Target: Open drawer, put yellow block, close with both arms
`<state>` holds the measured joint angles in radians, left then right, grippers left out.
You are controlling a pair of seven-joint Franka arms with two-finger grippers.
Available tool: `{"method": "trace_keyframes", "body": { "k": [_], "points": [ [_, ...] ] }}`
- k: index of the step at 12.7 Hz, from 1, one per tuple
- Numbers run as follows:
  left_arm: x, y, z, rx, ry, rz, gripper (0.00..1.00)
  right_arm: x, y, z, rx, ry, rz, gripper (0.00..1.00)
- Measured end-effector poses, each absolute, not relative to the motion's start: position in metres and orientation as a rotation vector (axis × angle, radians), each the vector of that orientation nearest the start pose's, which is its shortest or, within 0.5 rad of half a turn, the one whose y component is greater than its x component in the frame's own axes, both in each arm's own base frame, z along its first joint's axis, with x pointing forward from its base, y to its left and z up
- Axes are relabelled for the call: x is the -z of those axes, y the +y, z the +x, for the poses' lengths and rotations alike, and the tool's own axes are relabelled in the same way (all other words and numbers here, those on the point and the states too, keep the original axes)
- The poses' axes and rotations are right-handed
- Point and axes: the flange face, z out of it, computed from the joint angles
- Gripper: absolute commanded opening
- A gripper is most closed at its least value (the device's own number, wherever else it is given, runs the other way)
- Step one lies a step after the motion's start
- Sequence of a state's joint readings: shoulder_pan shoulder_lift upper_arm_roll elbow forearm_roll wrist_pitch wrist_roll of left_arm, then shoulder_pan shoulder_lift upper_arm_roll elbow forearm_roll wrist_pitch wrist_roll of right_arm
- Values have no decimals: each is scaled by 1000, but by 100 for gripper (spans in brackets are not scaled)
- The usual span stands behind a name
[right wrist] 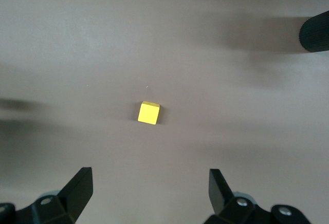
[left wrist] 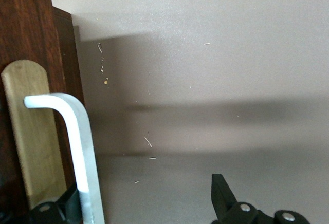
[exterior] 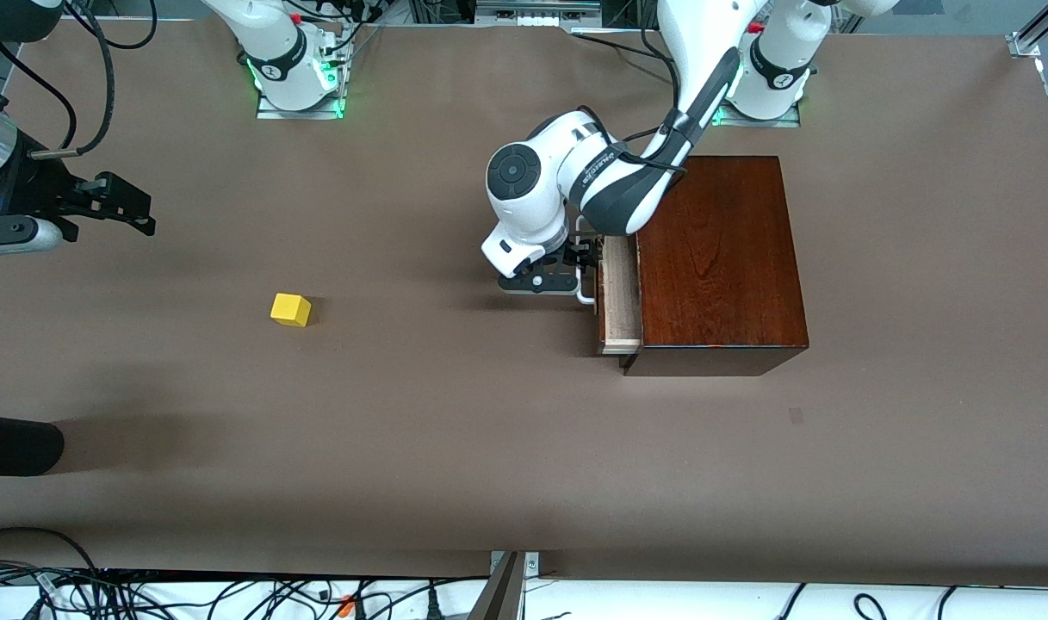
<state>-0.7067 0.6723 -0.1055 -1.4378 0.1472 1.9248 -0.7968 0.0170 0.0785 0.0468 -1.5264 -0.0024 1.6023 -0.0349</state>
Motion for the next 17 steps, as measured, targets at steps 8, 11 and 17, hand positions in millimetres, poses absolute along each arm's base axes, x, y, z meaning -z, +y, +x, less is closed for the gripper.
{"method": "trace_keyframes", "body": {
  "k": [8,11,17],
  "points": [
    [-305,-525,471,-131,188,-2941,100,-604,34,580,-4,-151,-3137,100],
    [-319,-539,459,-130,221,-2937,100,-604,34,580,-4,-149,-3137,100],
    [-460,-486,500,-60,293,-2958,100,-603,32,582,1,-144,-3138,100]
  ]
}}
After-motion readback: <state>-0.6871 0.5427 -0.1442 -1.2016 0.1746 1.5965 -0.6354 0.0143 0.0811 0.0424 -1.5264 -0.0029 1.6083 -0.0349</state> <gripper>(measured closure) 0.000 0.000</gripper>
